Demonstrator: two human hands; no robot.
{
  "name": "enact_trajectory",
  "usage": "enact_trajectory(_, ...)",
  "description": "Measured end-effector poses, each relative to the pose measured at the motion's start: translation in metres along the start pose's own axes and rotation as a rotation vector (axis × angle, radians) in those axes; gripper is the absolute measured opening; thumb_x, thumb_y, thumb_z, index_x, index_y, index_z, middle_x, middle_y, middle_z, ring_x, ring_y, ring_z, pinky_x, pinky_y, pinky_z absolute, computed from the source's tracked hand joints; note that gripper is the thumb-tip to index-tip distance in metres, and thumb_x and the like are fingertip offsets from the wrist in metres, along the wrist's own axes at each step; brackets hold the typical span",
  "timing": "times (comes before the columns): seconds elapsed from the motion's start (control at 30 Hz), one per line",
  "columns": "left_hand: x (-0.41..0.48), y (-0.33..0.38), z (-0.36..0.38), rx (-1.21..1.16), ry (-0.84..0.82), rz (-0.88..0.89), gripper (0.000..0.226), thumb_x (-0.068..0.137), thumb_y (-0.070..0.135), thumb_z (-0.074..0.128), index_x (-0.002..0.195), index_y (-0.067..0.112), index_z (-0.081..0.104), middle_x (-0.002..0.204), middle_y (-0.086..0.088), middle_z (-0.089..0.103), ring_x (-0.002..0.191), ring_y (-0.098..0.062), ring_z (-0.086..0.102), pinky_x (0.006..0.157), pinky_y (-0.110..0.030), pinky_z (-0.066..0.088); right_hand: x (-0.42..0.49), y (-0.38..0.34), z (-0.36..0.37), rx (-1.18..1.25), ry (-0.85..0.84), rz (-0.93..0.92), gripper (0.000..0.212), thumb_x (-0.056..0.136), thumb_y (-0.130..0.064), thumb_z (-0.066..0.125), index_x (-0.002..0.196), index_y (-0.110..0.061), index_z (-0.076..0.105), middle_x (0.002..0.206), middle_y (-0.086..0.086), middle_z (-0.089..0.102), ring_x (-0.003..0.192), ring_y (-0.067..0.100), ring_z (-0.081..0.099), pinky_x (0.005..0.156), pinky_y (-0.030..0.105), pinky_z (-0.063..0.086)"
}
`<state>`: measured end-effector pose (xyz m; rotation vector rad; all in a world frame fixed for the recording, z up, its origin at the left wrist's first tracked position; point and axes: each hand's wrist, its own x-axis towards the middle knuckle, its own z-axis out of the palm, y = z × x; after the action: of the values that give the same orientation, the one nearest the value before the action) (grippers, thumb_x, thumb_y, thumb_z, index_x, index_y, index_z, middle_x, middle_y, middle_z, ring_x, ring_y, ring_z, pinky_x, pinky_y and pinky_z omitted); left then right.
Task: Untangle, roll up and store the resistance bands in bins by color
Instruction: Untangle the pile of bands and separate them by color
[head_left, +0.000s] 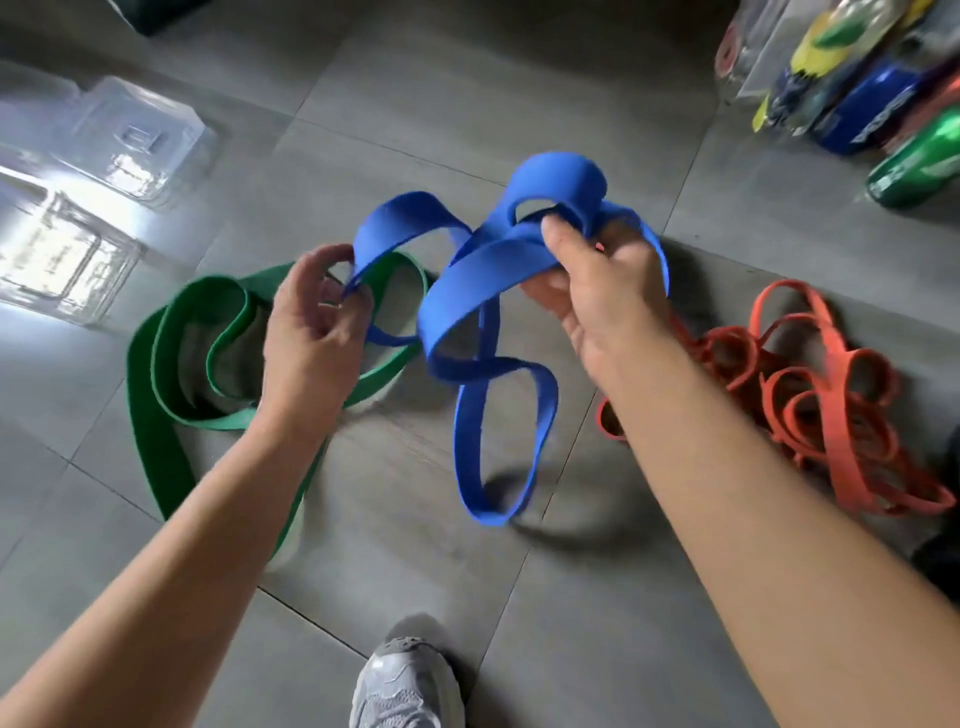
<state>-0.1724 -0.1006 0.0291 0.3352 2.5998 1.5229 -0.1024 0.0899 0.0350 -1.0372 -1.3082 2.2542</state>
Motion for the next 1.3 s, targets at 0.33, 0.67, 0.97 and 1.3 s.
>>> enact_trajectory(0.33,-0.075,-0.059,0.046,0.711,-0.526,-0.083,0.068,0.081,0.03,0.068,0.135,0.003,0.036,0.136,-0.016,0.038,0.129,-0.03,0.031,0.104,-0.035,0.028,-0.066,0.129,-0.077,-1.146,-0.406,0.147,0.026,0.084,-0.017,0.061,0.108,-0.013,0.052,0.098,0.01,0.057,0.093,0.024,0.056,0.074,0.029,0.039)
enact_trajectory(0.67,-0.087,-0.042,0.082,0.634,-0.587,-0.022,0.071,0.082,0.032,0.066,0.14,0.011,0.03,0.127,-0.005,0.052,0.119,-0.03,0.044,0.092,-0.035,0.037,-0.04,0.102,-0.193,-1.374,0.058,0.098,0.039,0.085,-0.026,0.063,0.122,-0.016,0.056,0.127,0.005,0.048,0.113,0.026,0.052,0.092,0.032,0.041)
enact_trajectory(0.97,-0.067,-0.039,0.093,0.453,-0.364,-0.188,0.019,0.087,0.027,0.052,0.08,0.011,0.048,0.065,0.004,0.058,0.063,-0.022,0.051,0.056,-0.03,0.038,-0.043,0.105,-0.209,-1.59,-0.009,0.127,0.037,0.087,-0.033,0.059,0.121,-0.025,0.046,0.132,-0.001,0.043,0.122,0.025,0.044,0.088,0.032,0.04)
enact_trajectory(1.3,-0.048,0.101,0.066,0.455,-0.484,0.069,0.027,0.084,0.036,0.062,0.09,0.012,0.05,0.074,0.003,0.054,0.07,-0.022,0.052,0.06,-0.03,0.035,-0.043,0.06,-0.182,-1.593,-0.266,0.158,0.042,0.081,-0.035,0.062,0.117,-0.014,0.056,0.118,0.009,0.053,0.116,0.027,0.052,0.096,0.031,0.041)
